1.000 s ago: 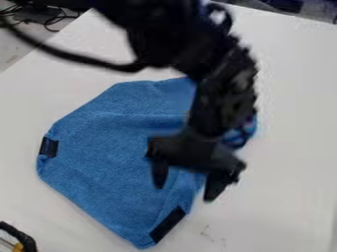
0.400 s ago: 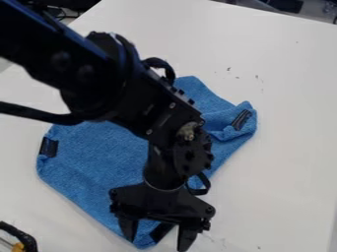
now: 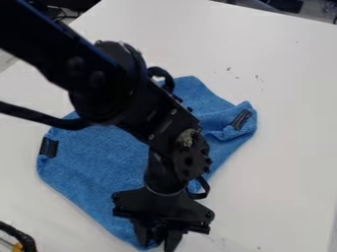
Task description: Fold the clothe from bottom left to top right
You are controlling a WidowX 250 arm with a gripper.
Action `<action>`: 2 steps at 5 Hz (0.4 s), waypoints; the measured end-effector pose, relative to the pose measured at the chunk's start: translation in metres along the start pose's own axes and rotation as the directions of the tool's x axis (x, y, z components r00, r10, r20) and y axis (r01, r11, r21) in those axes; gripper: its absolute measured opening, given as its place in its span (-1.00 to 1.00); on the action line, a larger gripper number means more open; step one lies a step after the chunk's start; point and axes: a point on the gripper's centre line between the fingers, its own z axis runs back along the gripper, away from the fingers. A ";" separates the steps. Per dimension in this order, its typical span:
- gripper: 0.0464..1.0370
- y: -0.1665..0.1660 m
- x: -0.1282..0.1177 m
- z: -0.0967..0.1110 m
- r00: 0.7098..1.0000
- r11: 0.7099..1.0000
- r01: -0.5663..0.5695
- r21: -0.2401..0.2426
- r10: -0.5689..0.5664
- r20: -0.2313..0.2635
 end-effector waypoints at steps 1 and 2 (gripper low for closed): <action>-0.73 -0.002 0.004 -0.005 1.000 1.000 0.006 -0.013 -0.006 -0.005; -0.91 -0.002 0.008 -0.005 1.000 1.000 0.024 -0.014 -0.024 -0.002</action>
